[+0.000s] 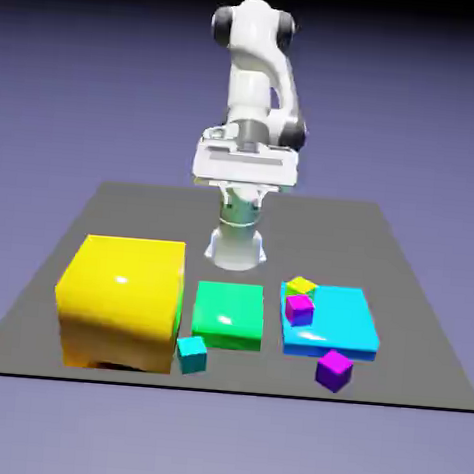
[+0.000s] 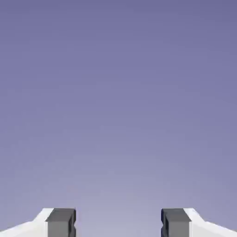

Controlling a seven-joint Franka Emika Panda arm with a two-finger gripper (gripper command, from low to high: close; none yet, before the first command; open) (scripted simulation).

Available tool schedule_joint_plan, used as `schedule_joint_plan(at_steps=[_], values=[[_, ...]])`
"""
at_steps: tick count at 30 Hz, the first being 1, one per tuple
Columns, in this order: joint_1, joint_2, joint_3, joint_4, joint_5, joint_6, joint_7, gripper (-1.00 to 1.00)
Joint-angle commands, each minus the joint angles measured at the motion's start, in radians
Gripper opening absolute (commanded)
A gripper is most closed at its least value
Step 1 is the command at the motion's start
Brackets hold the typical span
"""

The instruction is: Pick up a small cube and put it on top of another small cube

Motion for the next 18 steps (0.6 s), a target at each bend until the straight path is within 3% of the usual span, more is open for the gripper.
schedule_joint_plan(at_steps=[1, 18], values=[[-0.012, 0.036, 0.020, 0.025, 0.001, -0.025, 0.027, 0.00], [-0.224, 0.652, 0.366, 0.441, 0.016, -0.441, 0.492, 0.00]])
